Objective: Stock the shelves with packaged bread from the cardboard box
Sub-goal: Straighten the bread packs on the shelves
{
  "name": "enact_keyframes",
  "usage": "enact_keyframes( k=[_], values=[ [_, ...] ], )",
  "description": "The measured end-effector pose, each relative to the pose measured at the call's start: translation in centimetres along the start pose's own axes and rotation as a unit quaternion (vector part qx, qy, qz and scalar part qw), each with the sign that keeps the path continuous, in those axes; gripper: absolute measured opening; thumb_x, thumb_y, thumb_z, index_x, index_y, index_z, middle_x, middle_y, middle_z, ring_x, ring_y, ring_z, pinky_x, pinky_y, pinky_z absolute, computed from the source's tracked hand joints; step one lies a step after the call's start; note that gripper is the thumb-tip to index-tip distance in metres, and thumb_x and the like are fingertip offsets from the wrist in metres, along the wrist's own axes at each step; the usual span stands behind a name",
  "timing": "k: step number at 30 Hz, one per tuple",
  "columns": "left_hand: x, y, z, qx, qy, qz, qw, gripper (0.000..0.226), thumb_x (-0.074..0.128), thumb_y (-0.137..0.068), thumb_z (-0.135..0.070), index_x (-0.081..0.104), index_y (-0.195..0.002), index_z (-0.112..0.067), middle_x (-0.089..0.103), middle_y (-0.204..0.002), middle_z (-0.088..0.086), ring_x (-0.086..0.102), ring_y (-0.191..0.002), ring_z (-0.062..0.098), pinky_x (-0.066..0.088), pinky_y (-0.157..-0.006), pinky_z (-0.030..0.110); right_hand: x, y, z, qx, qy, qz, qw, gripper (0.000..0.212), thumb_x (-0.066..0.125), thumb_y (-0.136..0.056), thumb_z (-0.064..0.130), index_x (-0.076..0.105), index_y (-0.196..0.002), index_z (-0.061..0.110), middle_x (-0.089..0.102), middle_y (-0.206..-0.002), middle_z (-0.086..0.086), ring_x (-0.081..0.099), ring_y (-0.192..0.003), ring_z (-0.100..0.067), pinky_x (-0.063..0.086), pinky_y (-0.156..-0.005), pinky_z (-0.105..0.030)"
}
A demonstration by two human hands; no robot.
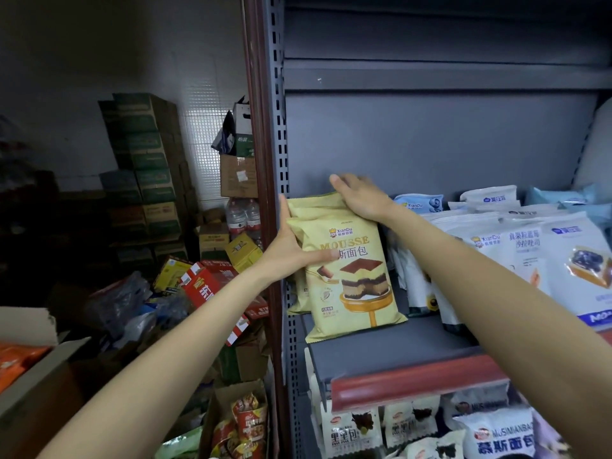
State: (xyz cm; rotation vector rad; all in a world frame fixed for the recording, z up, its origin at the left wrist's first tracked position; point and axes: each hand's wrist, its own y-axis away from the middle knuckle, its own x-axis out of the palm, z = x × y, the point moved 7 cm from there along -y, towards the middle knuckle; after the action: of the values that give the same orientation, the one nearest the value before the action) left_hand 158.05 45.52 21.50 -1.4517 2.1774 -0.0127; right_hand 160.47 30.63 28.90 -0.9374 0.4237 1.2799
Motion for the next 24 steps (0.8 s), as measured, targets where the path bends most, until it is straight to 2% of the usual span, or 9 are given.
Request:
enact_keyframes(
  k=[2, 5, 8, 10, 12, 14, 16, 19, 24],
  values=[
    [-0.5, 0.9, -0.8, -0.009, -0.049, -0.024, 0.998, 0.150, 0.078, -0.044, -0.074, -0.038, -0.134, -0.041, 0.022, -0.157, -0.007, 0.034, -0.139, 0.015, 0.030, -0.115, 0.041, -1.9, 2.3, 0.6, -0.038, -0.030, -0.068, 0.997, 0.053, 0.026, -0.098, 0.053, 0.036, -0.141, 0.024, 0.033, -0.149, -0.009, 0.025, -0.140, -0.019, 0.021, -0.113, -0.035],
    [-0.7, 2.2, -1.0, -0.019, -0.070, -0.013, 0.997, 0.149, 0.077, -0.050, -0.069, -0.028, -0.145, -0.025, 0.022, -0.156, -0.012, 0.029, -0.140, 0.008, 0.028, -0.116, 0.037, -3.3, 8.8, 0.7, -0.090, -0.073, -0.104, 0.988, 0.053, 0.044, -0.096, 0.045, 0.029, -0.144, 0.030, 0.029, -0.147, -0.004, 0.040, -0.127, -0.016, 0.028, -0.110, -0.033],
    [0.0, 3.2, -0.7, -0.037, -0.077, 0.022, 0.996, 0.151, 0.085, -0.040, -0.067, -0.012, -0.150, -0.030, 0.035, -0.150, -0.015, 0.040, -0.133, 0.006, 0.035, -0.111, 0.038, -0.7, 13.9, -1.1, -0.084, -0.085, -0.018, 0.993, 0.089, 0.068, -0.084, 0.034, 0.008, -0.149, 0.034, 0.024, -0.150, 0.003, 0.025, -0.139, -0.012, 0.023, -0.111, -0.029],
    [0.6, 3.6, -0.6, -0.063, -0.078, 0.043, 0.994, 0.155, 0.088, -0.036, -0.063, -0.014, -0.149, -0.032, 0.041, -0.147, -0.015, 0.043, -0.131, 0.007, 0.037, -0.110, 0.039, 1.9, 14.6, -2.2, -0.059, -0.099, 0.050, 0.992, 0.109, 0.075, -0.077, 0.032, -0.008, -0.148, 0.037, 0.017, -0.154, 0.003, 0.017, -0.143, -0.013, 0.022, -0.116, -0.034],
    [1.2, 3.7, -0.7, -0.088, -0.068, 0.049, 0.993, 0.159, 0.092, -0.037, -0.050, -0.021, -0.147, -0.031, 0.050, -0.139, -0.013, 0.050, -0.125, 0.009, 0.043, -0.105, 0.040, 3.7, 14.3, -2.8, -0.050, -0.123, 0.084, 0.988, 0.116, 0.078, -0.074, 0.025, -0.011, -0.147, 0.039, 0.024, -0.150, -0.005, 0.027, -0.139, -0.017, 0.029, -0.114, -0.035],
    [1.7, 3.7, -0.8, -0.101, -0.070, 0.036, 0.992, 0.155, 0.091, -0.045, -0.034, -0.026, -0.145, -0.028, 0.060, -0.125, -0.007, 0.061, -0.110, 0.013, 0.050, -0.098, 0.042, 4.5, 14.0, -2.8, -0.049, -0.133, 0.095, 0.985, 0.115, 0.077, -0.074, 0.013, -0.008, -0.147, 0.040, 0.034, -0.136, -0.006, 0.047, -0.115, -0.009, 0.036, -0.100, -0.012],
    [2.2, 3.9, -0.9, -0.100, -0.060, 0.019, 0.993, 0.143, 0.086, -0.062, -0.013, -0.031, -0.144, -0.023, 0.066, -0.107, -0.004, 0.065, -0.096, 0.014, 0.051, -0.095, 0.043, 4.8, 13.9, -2.6, -0.055, -0.129, 0.091, 0.986, 0.112, 0.074, -0.076, 0.006, -0.006, -0.148, 0.040, 0.036, -0.127, -0.005, 0.052, -0.093, 0.000, 0.035, -0.078, 0.005],
    [2.4, 4.2, -0.9, -0.091, -0.059, 0.000, 0.994, 0.133, 0.076, -0.074, -0.001, -0.038, -0.139, -0.021, 0.066, -0.097, -0.003, 0.063, -0.092, 0.014, 0.052, -0.094, 0.040, 5.1, 13.9, -2.6, -0.066, -0.140, 0.080, 0.985, 0.110, 0.073, -0.077, 0.003, -0.003, -0.146, 0.041, 0.030, -0.125, -0.006, 0.055, -0.097, 0.002, 0.040, -0.076, 0.003],
    [2.0, 4.0, -0.6, -0.083, -0.074, -0.015, 0.994, 0.133, 0.077, -0.075, -0.002, -0.037, -0.140, -0.021, 0.066, -0.112, 0.005, 0.065, -0.099, 0.017, 0.050, -0.097, 0.043, 5.3, 13.6, -2.3, -0.080, -0.131, 0.075, 0.985, 0.110, 0.072, -0.078, 0.004, -0.005, -0.146, 0.042, 0.018, -0.136, -0.007, 0.048, -0.102, 0.007, 0.040, -0.076, 0.003]
  ],
)
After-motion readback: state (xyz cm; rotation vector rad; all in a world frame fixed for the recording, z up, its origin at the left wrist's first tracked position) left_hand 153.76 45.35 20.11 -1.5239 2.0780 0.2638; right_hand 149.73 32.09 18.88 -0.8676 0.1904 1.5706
